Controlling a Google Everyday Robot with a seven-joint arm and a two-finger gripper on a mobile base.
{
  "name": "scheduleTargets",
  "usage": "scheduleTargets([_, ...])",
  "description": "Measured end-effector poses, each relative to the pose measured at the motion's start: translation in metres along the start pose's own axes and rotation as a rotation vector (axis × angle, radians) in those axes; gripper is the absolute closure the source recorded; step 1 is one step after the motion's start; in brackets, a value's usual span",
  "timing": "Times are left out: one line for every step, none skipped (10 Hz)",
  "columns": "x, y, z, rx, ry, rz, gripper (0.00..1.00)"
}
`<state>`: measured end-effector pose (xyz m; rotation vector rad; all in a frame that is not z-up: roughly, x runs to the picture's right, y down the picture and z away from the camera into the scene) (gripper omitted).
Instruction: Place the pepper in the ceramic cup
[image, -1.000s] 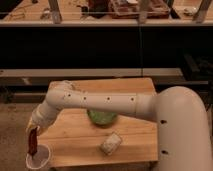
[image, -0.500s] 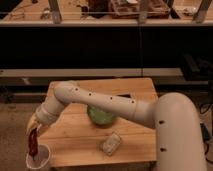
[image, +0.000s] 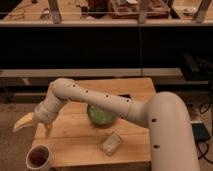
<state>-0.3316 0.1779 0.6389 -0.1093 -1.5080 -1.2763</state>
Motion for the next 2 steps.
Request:
scheduleTargets([0.0013,0.0008,-0.0012,-0.032,0.031,0.033,0.2])
scheduleTargets([0.0026,0.0034,-0.0038,-0.089,0.09,0.122,0.2])
